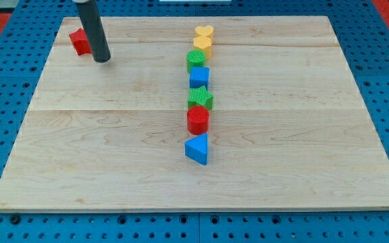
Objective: Move the red star slightly to the left side
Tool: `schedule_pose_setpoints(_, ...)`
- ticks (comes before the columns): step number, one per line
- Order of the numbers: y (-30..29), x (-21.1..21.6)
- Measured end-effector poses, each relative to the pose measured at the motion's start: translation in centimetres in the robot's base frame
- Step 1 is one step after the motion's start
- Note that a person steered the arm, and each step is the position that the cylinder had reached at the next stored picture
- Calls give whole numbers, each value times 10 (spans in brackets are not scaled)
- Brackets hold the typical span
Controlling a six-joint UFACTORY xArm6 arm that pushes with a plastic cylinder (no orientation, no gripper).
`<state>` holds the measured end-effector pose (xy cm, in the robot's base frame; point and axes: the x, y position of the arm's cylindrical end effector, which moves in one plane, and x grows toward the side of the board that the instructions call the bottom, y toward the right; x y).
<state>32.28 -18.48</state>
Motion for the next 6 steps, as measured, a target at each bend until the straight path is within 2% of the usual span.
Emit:
schedule_pose_setpoints(1, -86, -12)
schedule_pose_setpoints(2, -96, -42)
schedule_pose_setpoints(3, -40, -49)
schedule_pose_setpoints(4, -31, -45)
schedule_pose_setpoints(6, 46, 68)
